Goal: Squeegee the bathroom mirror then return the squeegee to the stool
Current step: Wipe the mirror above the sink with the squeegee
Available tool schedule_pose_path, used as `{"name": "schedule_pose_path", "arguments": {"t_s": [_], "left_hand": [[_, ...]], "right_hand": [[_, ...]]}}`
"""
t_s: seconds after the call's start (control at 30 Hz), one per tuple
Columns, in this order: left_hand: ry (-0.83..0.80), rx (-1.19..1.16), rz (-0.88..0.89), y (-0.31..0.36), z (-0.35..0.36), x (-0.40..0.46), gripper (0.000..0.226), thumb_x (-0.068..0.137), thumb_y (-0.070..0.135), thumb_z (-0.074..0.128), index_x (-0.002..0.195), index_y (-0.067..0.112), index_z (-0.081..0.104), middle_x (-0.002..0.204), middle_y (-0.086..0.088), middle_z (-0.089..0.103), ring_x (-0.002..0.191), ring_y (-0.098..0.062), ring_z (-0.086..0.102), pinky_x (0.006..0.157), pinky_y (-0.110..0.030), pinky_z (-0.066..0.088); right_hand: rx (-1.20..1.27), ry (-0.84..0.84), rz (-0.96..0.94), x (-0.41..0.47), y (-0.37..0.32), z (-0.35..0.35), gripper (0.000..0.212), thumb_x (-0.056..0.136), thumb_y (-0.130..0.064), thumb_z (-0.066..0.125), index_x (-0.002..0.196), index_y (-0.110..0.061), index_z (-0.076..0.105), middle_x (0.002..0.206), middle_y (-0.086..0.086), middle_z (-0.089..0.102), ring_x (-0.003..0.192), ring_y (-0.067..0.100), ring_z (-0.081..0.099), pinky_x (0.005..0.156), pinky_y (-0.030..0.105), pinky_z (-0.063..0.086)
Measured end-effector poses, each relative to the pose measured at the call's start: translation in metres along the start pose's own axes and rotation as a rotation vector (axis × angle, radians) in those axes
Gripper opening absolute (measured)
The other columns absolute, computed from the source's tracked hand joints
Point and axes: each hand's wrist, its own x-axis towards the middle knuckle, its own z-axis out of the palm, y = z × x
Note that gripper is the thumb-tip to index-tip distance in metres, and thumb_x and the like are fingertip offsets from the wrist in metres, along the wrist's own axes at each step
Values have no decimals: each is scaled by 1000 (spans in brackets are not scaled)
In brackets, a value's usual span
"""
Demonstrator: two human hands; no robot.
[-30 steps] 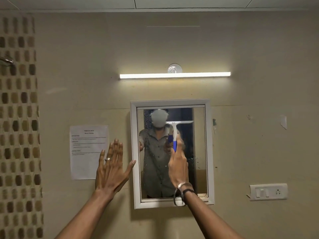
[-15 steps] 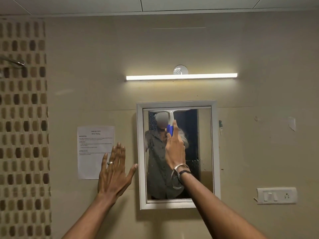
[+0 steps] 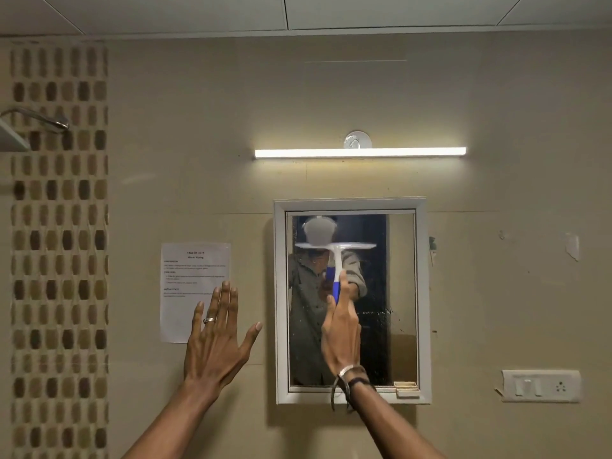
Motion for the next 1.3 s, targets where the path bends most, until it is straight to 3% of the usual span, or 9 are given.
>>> {"name": "schedule_pose_path", "arguments": {"t_s": [0.13,0.23,0.33,0.43,0.67,0.87,0.97,1.1,1.3], "left_hand": [[5,13,-9,-3,-4,-1,90,105,71,19,170,10,13,179,-11,13,164,-28,19,133,-41,-6],[5,3,-9,-5,-5,-4,90,104,70,21,170,10,14,179,-11,13,164,-27,18,133,-44,2],[1,-6,-10,-10,-3,-9,90,104,70,22,170,9,16,179,-11,15,164,-27,19,133,-45,4],[-28,20,-27,-15,-1,-16,90,105,71,18,169,8,16,178,-12,15,164,-29,20,132,-48,8],[-57,21,-38,-16,5,-29,90,104,72,16,169,8,17,178,-11,16,162,-28,24,131,-48,9],[-73,-2,-40,-13,3,-35,91,104,72,14,169,8,18,178,-12,17,162,-29,25,131,-50,11],[-77,3,-41,-15,2,-37,91,104,73,12,169,8,17,178,-12,16,163,-29,24,131,-51,12],[-99,15,-60,-21,4,-42,93,103,75,7,170,10,12,179,-11,10,165,-28,16,133,-54,16],[-128,31,-69,-23,5,-52,92,103,74,11,170,12,4,179,-8,1,166,-24,7,135,-50,4]], "right_hand": [[9,10,-70,46,-28,1,47,102,-20,40,147,-13,29,86,17,59,51,3,46,50,12,37],[-41,-6,-84,59,-30,6,39,102,-20,41,140,-10,36,90,22,61,52,10,50,49,13,34],[-53,-29,-70,47,-17,11,48,102,-19,43,147,-17,27,88,16,59,51,6,48,49,14,35],[-55,-59,-59,21,0,12,66,101,-17,44,151,-37,6,89,16,59,50,9,52,48,19,43],[-85,-116,66,-48,35,16,66,101,-24,39,149,-46,-1,86,9,58,61,14,62,59,39,61],[-90,-92,76,-93,50,11,68,98,-37,31,141,-59,-17,87,7,53,59,12,59,54,32,60],[-59,-79,60,-83,39,8,65,99,-36,32,145,-54,-10,88,6,56,61,12,60,55,32,60],[-35,-82,47,-45,20,7,54,102,-27,35,149,-39,11,84,9,58,60,17,61,56,41,60],[-138,-136,58,-46,26,14,60,102,-23,39,149,-40,5,86,12,56,62,18,60,59,44,60]]}}
